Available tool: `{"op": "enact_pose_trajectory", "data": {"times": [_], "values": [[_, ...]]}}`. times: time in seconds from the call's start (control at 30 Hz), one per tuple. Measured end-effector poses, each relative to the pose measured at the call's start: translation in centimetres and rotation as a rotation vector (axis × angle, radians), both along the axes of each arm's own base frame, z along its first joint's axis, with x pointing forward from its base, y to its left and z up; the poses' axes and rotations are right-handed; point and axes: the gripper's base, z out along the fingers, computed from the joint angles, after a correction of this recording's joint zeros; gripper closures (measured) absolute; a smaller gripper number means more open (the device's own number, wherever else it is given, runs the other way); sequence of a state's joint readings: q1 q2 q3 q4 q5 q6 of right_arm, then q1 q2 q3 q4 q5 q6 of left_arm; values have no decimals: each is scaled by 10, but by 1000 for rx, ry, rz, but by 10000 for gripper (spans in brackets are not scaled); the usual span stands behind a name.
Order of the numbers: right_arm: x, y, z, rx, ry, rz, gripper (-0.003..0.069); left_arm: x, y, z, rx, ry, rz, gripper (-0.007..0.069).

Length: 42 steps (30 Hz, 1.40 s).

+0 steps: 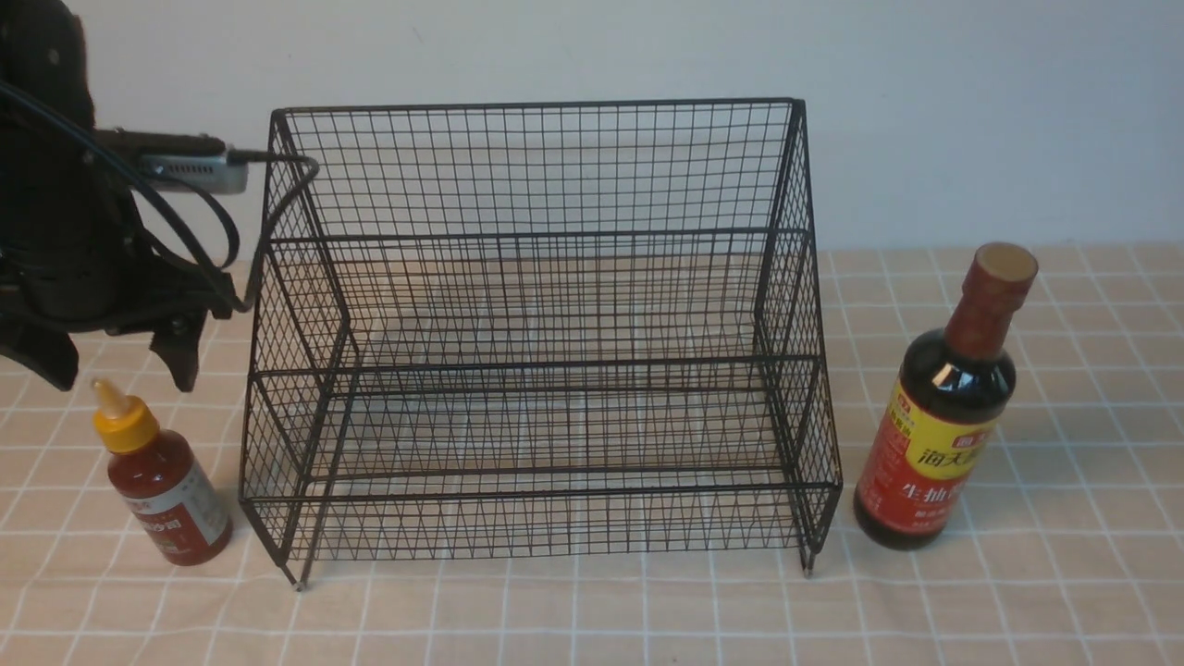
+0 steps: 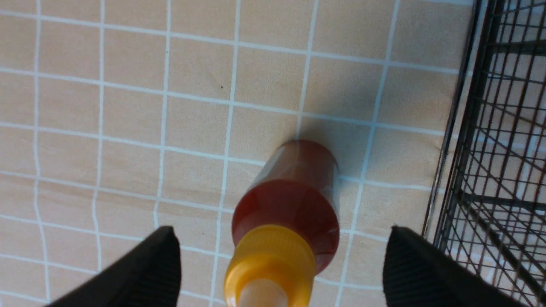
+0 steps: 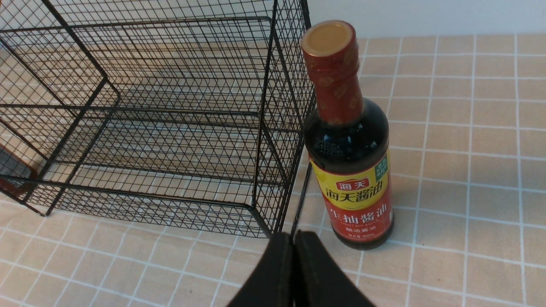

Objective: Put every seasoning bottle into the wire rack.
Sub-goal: Use the left arm to grab the condiment bottle closest to it

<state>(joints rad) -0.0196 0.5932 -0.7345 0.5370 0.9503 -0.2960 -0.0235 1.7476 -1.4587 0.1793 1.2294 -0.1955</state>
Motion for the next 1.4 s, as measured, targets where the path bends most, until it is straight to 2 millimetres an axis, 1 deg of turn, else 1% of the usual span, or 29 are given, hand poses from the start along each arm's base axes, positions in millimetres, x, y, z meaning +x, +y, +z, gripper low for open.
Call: {"op": "enact_pose_trajectory", "data": {"times": [0.17, 0.47, 0.57, 0.7, 0.77, 1.0, 1.1, 1.17, 1.2, 1.23, 1.33, 1.37, 1.4], "values": [[0, 0, 0, -1, -2, 0, 673, 5, -1, -12, -8, 32, 6, 51], [-1, 0, -1, -2, 9, 6, 673, -5, -1, -18, -13, 61, 6, 51], [-1, 0, -1, -2, 10, 6, 673, -8, 2, -22, -6, 77, 13, 51], [-1, 0, -1, -2, 10, 6, 673, -11, 18, -25, -23, 88, 65, 51], [-1, 0, -1, -5, 9, 8, 673, -12, 22, -25, -47, 87, 89, 51], [-1, 1, 0, -11, -1, 17, 673, -12, 22, -26, -68, 87, 99, 51], [-1, 2, 0, -1, -5, 22, 673, -10, 22, -29, -69, 97, 99, 55], [-1, 2, 0, -1, -5, 23, 673, -10, 22, -31, -72, 104, 99, 78], [-1, 2, 0, 1, -6, 24, 673, -9, 21, -34, -76, 110, 100, 120], [-1, 2, 0, 1, -6, 24, 673, -9, 21, -34, -76, 111, 100, 128], [-1, 2, 1, 5, -7, 25, 673, -8, 20, -35, -87, 115, 103, 314], [-1, 2, 1, 5, -7, 25, 673, -8, 20, -35, -91, 114, 104, 347], [-1, 2, 1, 5, -7, 25, 673, -8, 20, -35, -91, 112, 103, 341]]}}
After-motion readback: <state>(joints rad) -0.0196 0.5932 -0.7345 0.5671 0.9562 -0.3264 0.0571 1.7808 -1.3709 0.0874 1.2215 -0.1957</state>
